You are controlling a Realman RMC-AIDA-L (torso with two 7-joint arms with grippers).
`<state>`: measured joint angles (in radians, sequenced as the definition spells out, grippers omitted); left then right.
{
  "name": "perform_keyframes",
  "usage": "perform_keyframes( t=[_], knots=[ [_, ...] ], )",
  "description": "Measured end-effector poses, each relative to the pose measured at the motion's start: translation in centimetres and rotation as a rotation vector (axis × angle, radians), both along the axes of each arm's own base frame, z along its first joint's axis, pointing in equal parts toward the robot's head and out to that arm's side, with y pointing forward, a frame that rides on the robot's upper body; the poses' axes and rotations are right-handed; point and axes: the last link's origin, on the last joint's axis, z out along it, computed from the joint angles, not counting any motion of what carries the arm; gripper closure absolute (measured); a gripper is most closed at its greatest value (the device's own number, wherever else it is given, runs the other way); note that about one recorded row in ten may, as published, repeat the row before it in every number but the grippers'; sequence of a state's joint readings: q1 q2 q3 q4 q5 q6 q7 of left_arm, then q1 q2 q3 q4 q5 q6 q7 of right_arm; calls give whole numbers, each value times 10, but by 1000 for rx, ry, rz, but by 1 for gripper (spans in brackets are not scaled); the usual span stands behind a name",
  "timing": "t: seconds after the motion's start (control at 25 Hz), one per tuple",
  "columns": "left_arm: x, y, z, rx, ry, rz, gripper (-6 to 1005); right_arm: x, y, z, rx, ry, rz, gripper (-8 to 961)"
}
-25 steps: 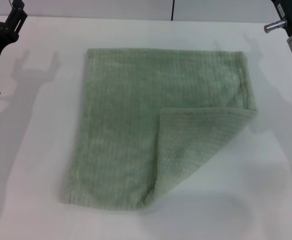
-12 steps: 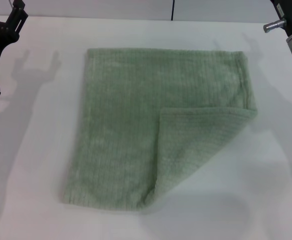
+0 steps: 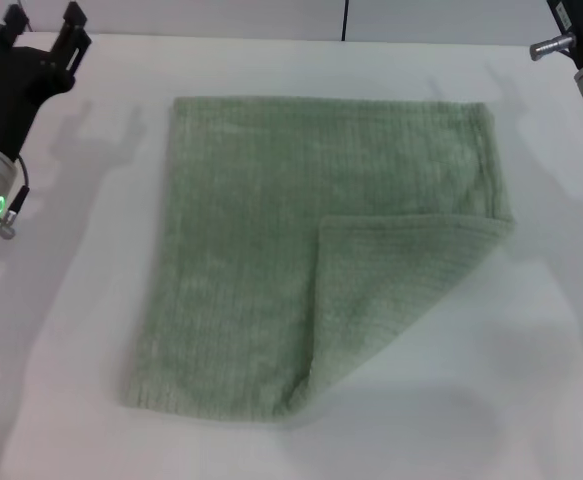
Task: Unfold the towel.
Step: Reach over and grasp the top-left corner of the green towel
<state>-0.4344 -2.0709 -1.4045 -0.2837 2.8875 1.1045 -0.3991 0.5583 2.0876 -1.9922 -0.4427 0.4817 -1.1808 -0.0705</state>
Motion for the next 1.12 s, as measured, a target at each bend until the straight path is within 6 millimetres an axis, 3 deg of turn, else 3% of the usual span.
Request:
perform_keyframes(
  t=[0.6,0.8,1.0,1.12],
  knots=[
    [18,32,-52,-305,93,101,607,-31,11,-7,-70,47,37,126],
    [21,38,-65,-396,73,159,839,-40,18,-14,-122,35,9,126],
    [18,40,-69,-423,72,201,1001,-53,24,-20,-179,28,-15,127],
    [19,41,-73,-451,72,222,1001,-59,25,-22,-197,30,-18,127]
  ],
)
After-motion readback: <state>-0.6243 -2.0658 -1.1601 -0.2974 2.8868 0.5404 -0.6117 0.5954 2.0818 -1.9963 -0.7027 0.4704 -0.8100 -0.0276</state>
